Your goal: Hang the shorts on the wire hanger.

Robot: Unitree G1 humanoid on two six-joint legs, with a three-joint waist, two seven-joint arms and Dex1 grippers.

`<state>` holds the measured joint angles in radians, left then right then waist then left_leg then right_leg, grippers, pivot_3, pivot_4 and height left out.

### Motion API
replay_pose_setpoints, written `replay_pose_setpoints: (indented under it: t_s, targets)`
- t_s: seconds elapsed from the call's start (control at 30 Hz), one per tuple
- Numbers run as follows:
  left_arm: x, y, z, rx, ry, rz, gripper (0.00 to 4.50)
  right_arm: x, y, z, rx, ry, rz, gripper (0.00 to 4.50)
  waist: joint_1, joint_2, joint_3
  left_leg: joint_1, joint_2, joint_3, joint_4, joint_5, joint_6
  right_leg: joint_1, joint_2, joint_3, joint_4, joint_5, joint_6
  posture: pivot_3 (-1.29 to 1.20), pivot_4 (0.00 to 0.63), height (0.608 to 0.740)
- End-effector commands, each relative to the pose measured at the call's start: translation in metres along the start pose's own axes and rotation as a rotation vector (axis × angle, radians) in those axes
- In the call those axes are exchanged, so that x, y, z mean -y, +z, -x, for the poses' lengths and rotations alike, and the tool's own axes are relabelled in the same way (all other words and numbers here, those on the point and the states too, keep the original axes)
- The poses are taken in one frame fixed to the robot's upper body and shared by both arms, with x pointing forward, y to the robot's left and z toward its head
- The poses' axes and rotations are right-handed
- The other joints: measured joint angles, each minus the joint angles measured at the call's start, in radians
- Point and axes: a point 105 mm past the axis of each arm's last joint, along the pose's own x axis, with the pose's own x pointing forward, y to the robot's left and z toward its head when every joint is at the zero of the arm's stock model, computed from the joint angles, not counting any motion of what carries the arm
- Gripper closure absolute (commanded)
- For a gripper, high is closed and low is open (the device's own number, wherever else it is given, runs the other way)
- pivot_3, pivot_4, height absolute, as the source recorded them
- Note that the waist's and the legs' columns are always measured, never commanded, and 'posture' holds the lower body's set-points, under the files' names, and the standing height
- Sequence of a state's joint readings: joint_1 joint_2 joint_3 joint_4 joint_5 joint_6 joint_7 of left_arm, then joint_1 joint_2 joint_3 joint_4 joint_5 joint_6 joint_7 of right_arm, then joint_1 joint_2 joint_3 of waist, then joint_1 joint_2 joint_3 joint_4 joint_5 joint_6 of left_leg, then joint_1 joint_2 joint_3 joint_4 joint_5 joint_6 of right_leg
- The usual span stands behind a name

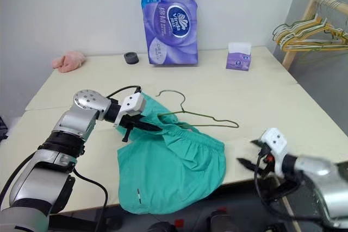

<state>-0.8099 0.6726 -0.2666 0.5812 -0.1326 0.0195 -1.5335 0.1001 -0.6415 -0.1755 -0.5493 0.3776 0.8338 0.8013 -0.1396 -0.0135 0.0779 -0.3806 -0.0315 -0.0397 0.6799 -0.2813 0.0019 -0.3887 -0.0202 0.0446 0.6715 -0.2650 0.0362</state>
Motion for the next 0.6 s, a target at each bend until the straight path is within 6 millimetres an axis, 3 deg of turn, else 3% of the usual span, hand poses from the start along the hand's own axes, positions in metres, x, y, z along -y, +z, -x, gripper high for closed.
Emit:
replay_pose_setpoints:
  t_s: [0.03, 0.4, 0.53, 0.6]
  targets:
    - [-0.008, 0.013, 0.013, 0.022, 0.053, -0.036, 4.50, -0.012, 0.006, -0.014, 0.055, 0.016, -0.115, 0.02, 0.000, -0.005, -0.004, 0.001, 0.000, -0.001, 0.000, 0.000, 0.000, 0.000, 0.000, -0.001, 0.001, 0.000, 0.000, -0.19, 0.037, 0.740]
    - [-0.008, 0.013, 0.015, 0.029, 0.068, -0.028, 4.50, -0.018, -0.007, -0.056, -0.029, 0.068, -0.257, 0.02, 0.001, -0.005, -0.004, 0.000, 0.000, -0.002, 0.000, 0.000, 0.000, -0.001, 0.001, -0.001, 0.001, -0.001, 0.001, -0.17, 0.040, 0.740]
    - [-0.009, 0.013, 0.016, 0.030, 0.078, -0.025, 4.50, -0.023, -0.002, -0.067, -0.028, 0.099, -0.272, 0.02, 0.001, -0.005, -0.004, 0.000, 0.001, -0.002, -0.001, 0.000, 0.000, -0.001, 0.001, -0.002, 0.001, -0.001, 0.001, -0.17, 0.040, 0.740]
    - [-0.009, 0.013, 0.017, 0.032, 0.083, -0.024, 4.50, -0.023, 0.002, -0.073, -0.024, 0.099, -0.283, 0.39, 0.001, -0.005, -0.004, 0.000, 0.001, -0.002, -0.001, 0.000, 0.000, -0.001, 0.001, -0.002, 0.001, -0.001, 0.001, -0.17, 0.040, 0.740]
